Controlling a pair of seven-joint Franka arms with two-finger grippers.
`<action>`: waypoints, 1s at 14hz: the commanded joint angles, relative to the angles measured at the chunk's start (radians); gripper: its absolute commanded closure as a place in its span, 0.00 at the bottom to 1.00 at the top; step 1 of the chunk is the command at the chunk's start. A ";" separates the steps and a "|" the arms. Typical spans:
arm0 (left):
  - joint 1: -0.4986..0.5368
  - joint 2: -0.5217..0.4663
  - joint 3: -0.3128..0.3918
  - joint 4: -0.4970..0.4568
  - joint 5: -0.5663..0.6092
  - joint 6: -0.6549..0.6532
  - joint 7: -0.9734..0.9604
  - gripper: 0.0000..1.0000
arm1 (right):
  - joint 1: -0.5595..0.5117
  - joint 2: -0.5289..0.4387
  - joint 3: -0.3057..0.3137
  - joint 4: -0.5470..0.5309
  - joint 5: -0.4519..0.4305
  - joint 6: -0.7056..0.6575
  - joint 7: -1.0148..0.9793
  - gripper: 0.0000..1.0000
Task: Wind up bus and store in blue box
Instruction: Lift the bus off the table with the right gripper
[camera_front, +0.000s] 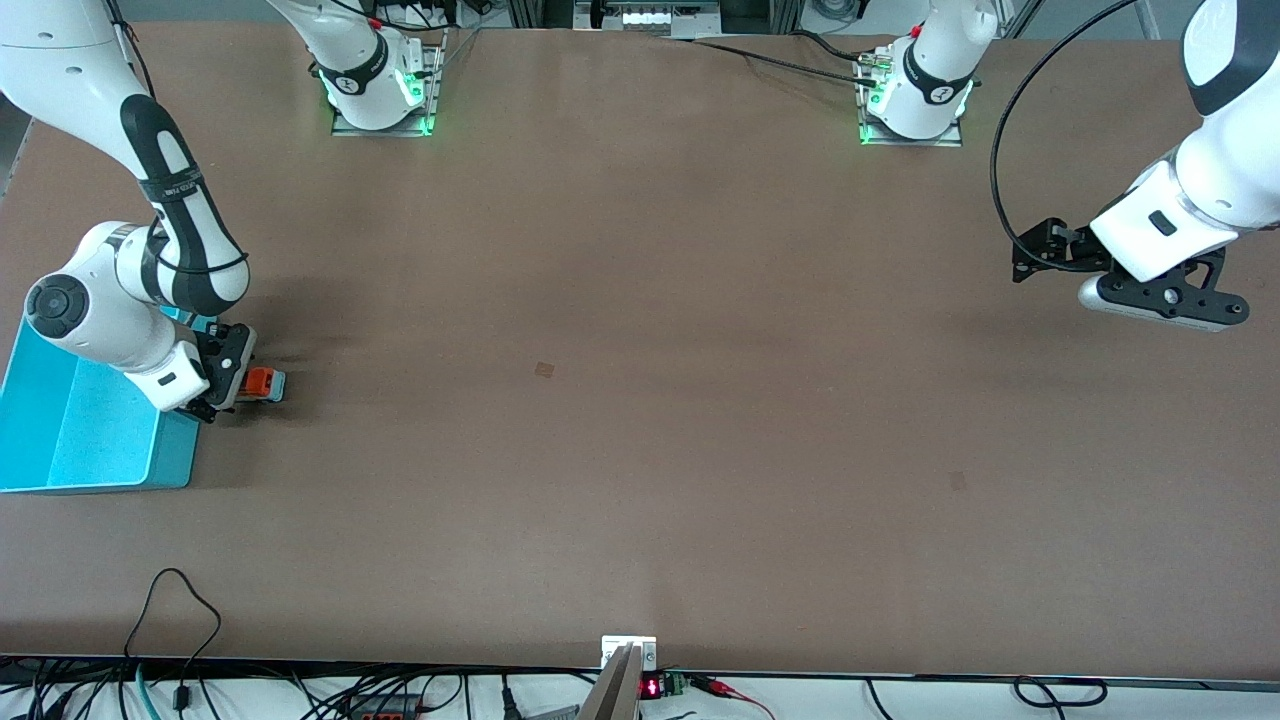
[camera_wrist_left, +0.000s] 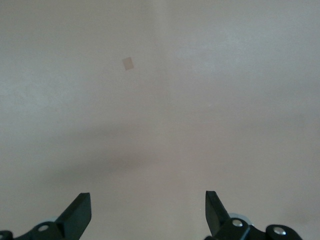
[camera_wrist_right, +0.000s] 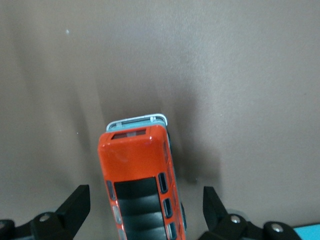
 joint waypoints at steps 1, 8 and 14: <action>-0.003 0.002 0.001 0.020 0.048 -0.017 -0.011 0.00 | -0.026 0.004 0.021 -0.012 -0.009 0.038 -0.017 0.00; -0.003 0.002 0.001 0.020 0.053 -0.017 -0.011 0.00 | -0.023 0.008 0.029 -0.014 -0.009 0.049 -0.014 0.88; -0.005 0.002 -0.002 0.022 0.053 -0.019 -0.012 0.00 | -0.017 -0.002 0.029 -0.014 0.015 0.047 0.047 1.00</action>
